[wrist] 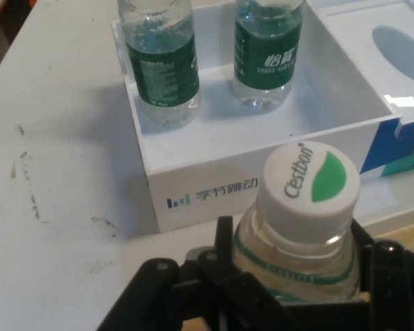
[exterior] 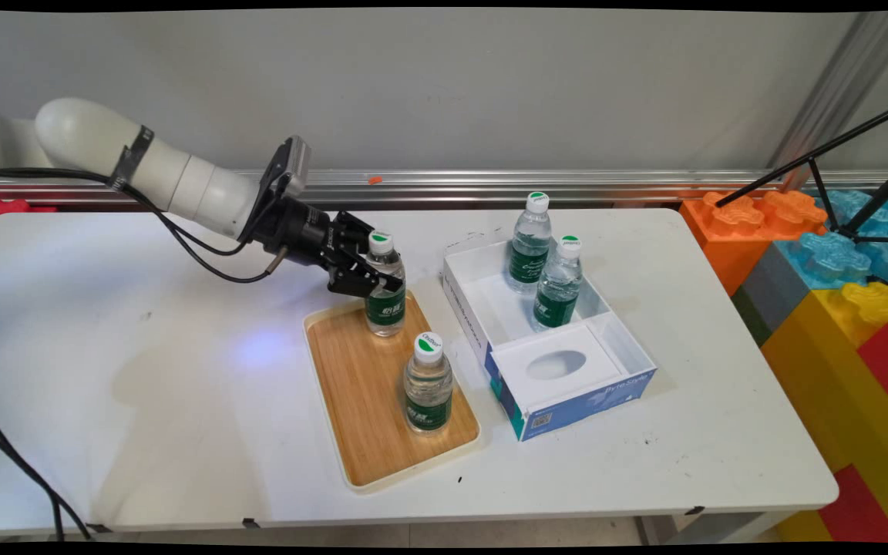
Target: Place the picked object on the tray
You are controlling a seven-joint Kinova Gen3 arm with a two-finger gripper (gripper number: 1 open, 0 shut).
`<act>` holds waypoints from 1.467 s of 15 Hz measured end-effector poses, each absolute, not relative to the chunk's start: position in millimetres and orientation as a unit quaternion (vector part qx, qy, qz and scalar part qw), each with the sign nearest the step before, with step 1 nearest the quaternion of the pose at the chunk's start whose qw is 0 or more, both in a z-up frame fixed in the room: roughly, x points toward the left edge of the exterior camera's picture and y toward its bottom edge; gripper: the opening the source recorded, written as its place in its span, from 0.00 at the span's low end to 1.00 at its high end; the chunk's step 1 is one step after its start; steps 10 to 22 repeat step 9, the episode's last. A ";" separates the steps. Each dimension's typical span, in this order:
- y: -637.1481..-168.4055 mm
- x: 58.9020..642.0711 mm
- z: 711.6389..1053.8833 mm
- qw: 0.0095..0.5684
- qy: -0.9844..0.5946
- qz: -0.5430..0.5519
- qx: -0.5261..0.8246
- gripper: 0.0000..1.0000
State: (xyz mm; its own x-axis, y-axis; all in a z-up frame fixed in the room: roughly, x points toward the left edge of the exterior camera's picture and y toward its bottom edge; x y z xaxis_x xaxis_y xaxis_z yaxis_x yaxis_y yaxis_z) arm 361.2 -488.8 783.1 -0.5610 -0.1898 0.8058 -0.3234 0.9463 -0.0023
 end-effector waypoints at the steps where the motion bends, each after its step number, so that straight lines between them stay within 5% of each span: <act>1: -488.8 361.0 782.1 0.445 -0.880 0.075 0.146 0.00; 3: -488.8 360.9 780.1 0.446 -0.880 0.076 0.145 0.00; 4: -489.0 360.6 779.3 0.446 -0.880 0.076 0.145 1.00; 22: -489.1 360.0 776.4 0.447 -0.880 0.076 0.143 1.00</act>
